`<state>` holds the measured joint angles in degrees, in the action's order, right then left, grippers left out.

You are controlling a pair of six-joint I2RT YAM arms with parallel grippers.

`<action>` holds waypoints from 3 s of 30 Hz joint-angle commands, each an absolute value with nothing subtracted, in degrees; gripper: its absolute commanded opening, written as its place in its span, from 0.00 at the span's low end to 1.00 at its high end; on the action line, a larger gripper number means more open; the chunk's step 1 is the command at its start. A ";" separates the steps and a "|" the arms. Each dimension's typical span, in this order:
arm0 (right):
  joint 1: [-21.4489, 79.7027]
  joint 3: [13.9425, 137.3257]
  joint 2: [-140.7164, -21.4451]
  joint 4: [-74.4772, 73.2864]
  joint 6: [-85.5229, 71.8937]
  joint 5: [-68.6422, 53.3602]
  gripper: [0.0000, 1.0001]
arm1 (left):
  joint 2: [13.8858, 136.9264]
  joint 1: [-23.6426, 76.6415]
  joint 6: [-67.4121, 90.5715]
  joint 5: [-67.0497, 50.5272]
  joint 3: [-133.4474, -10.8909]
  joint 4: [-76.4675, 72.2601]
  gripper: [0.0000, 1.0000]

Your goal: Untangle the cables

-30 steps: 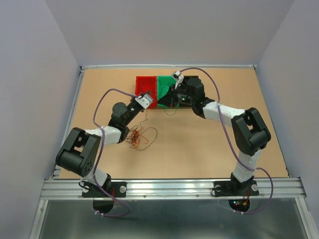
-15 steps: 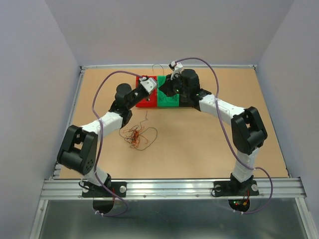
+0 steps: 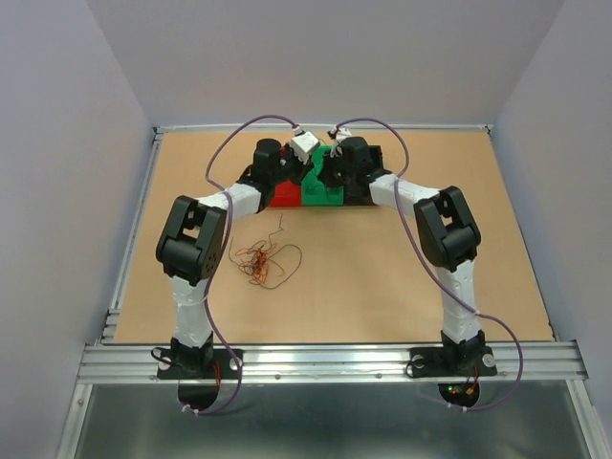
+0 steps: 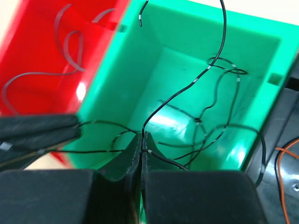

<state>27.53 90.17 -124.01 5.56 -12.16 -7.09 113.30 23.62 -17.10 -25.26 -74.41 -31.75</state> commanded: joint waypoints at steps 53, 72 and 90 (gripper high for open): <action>33.22 116.19 -144.75 -16.69 -17.23 13.36 0.01 | 95.72 18.02 -8.00 -12.84 -67.24 -36.56 0.80; 33.57 111.71 -137.38 -18.02 -16.35 15.55 0.15 | 88.16 17.40 -6.86 -2.28 -61.44 -41.48 0.96; 35.07 96.95 -122.97 -8.09 -16.08 19.33 0.44 | 86.57 17.40 -7.03 -4.48 -60.12 -42.28 0.96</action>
<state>34.13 98.67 -127.90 -12.10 -16.67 17.76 89.80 17.52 -6.17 -3.88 -60.55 -38.35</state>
